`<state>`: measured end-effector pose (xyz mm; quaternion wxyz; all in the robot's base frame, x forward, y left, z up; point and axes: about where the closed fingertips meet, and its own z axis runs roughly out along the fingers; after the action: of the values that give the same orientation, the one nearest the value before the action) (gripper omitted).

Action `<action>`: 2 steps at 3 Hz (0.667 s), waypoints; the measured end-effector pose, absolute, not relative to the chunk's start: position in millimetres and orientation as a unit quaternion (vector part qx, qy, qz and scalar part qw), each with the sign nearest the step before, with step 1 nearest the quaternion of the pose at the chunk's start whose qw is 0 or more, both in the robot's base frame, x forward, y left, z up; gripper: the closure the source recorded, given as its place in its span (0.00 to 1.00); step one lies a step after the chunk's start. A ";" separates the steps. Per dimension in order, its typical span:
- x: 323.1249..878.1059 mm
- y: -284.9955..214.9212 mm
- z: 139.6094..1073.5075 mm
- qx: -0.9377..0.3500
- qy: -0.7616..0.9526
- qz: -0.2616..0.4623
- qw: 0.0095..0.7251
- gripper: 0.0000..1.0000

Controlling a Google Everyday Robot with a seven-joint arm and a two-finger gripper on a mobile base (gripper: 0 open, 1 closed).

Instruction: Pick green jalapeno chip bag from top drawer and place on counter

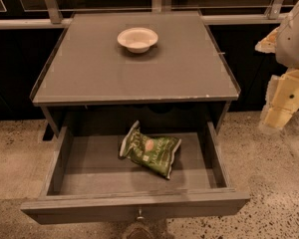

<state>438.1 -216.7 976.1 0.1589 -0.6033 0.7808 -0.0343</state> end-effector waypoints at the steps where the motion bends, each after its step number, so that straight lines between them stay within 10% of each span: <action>1: 438.1 -216.7 976.1 -0.603 0.781 -0.034 0.159 0.00; 2: 434.3 -218.4 966.2 -0.600 0.778 -0.043 0.183 0.00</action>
Offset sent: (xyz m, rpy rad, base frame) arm -0.0202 -0.0117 -0.0534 0.0866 -0.2395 -0.0140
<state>434.3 -218.4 966.2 0.1829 -0.6000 0.7776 -0.0429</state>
